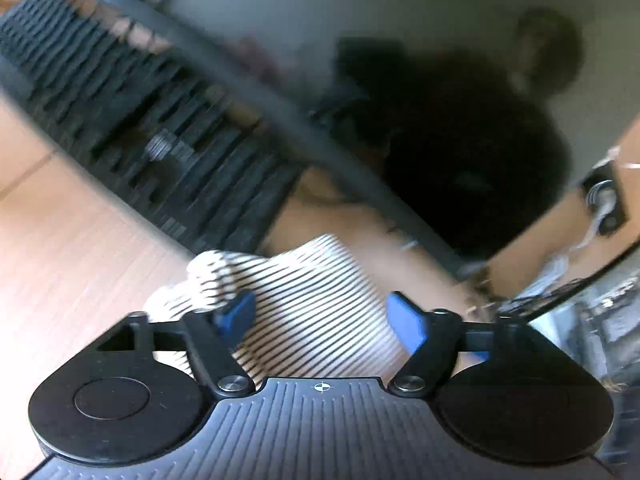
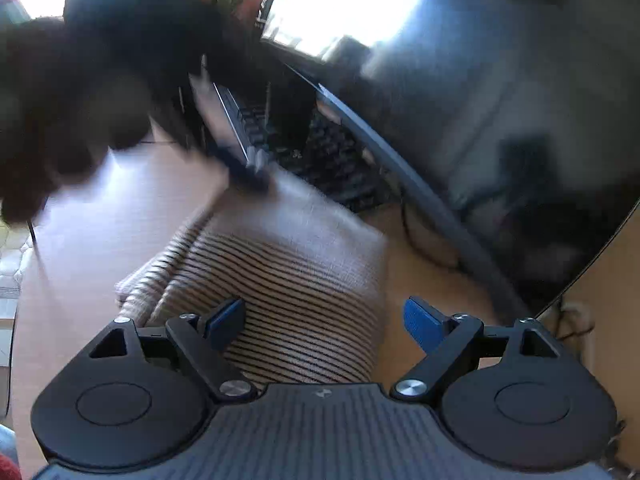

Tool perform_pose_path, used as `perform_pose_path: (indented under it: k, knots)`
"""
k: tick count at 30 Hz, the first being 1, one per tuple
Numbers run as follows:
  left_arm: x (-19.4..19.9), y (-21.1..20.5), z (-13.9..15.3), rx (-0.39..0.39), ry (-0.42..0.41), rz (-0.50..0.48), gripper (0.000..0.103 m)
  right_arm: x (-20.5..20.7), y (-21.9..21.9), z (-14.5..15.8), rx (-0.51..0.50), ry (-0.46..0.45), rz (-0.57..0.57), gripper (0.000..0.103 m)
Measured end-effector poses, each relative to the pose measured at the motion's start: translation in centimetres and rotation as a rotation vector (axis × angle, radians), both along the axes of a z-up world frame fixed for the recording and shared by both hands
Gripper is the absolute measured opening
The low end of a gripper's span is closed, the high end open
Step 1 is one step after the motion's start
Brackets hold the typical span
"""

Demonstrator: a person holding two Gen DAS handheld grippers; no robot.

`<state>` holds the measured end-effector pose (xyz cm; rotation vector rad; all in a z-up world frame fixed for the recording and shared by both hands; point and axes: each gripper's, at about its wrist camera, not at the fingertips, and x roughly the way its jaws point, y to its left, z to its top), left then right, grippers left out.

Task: Fold clothes

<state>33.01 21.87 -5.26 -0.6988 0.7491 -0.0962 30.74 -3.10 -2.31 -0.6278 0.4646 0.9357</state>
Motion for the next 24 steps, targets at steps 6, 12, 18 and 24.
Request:
perform_pose_path:
  k: [6, 12, 18, 24]
  knots:
    - [0.2, 0.7, -1.3, -0.031, -0.010, 0.001, 0.073, -0.6, 0.0, 0.1, 0.112, 0.315, 0.032, 0.043]
    - [-0.1, 1.2, -2.1, -0.042, -0.024, -0.025, 0.073, -1.5, 1.4, -2.3, 0.071, 0.355, 0.025, 0.046]
    - [-0.4, 2.1, -2.7, -0.104, -0.051, -0.028, 0.073, -1.1, 0.6, 1.0, 0.119, 0.336, -0.025, 0.045]
    - [-0.6, 3.1, -3.3, -0.171, -0.064, -0.033, 0.073, 1.2, 2.6, -0.1, 0.097, 0.331, -0.114, 0.053]
